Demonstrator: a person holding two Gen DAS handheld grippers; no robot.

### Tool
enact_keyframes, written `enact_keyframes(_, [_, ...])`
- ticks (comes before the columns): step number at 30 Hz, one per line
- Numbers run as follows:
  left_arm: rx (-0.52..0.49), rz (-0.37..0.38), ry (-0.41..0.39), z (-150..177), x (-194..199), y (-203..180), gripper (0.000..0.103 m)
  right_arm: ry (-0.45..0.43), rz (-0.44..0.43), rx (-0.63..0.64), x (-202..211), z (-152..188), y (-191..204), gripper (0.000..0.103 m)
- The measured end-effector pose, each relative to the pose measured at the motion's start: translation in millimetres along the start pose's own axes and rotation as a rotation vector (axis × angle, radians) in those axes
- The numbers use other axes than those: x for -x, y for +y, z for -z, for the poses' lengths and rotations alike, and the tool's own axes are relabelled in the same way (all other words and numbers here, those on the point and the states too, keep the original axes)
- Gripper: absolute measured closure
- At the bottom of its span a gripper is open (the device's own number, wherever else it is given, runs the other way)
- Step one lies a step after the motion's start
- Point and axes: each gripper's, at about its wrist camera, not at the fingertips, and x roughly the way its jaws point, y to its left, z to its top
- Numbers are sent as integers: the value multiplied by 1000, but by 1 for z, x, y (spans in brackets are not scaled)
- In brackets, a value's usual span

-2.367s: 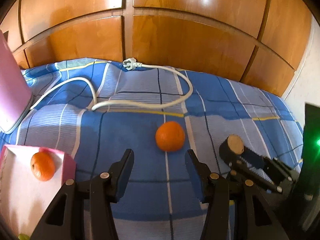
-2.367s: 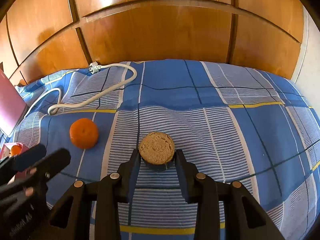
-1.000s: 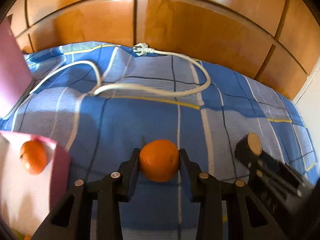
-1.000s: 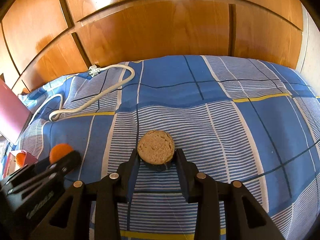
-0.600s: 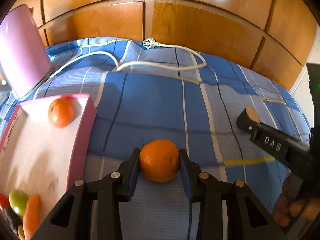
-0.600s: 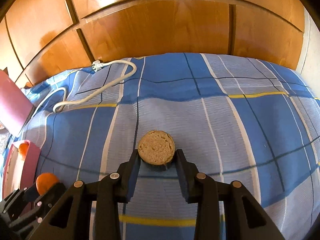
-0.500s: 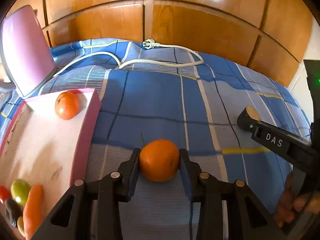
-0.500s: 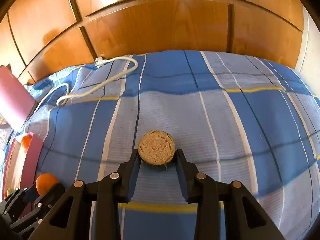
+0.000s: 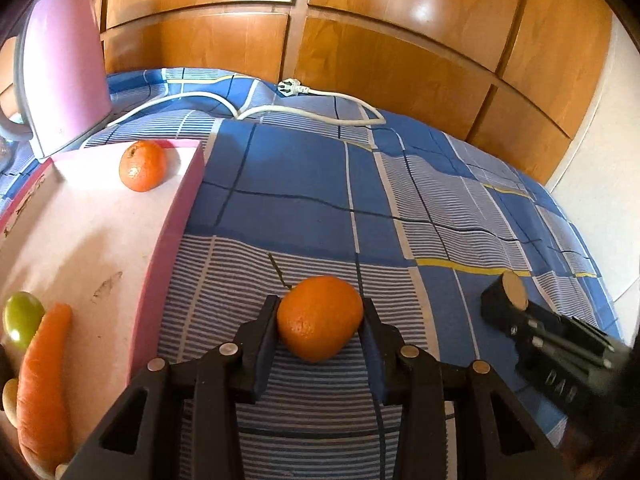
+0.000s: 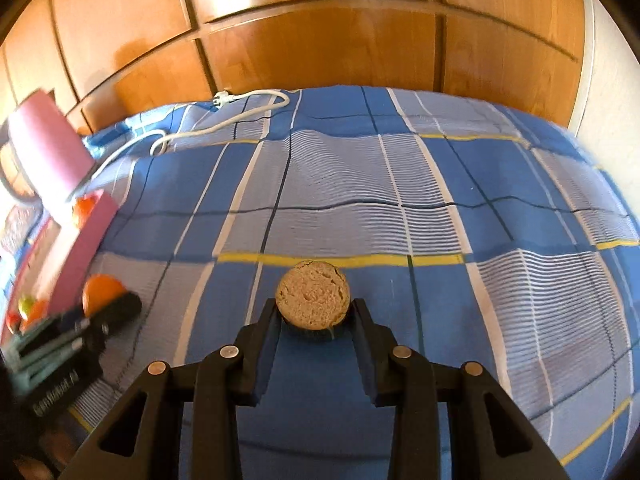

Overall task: Organize fruits
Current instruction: 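Lift and carry the mandarin with the left tool while the right tool carries the beige slice toward the tray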

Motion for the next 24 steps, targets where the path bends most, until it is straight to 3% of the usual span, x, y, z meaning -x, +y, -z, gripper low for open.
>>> enact_keyframes(10, [-15, -16, -5, 2, -1, -2, 64, -36, -25, -37, 1, 5, -5, 67])
enact_keyframes(15, [-22, -14, -2, 2, -2, -3, 61, -29, 23, -1, 0, 6, 5, 67])
enact_keyframes(20, [-39, -33, -2, 2, -3, -6, 61, -40, -37, -46, 1, 7, -6, 66])
enact_keyframes(24, [-43, -37, -1, 2, -3, -6, 61, -46, -29, -43, 2, 7, -4, 67])
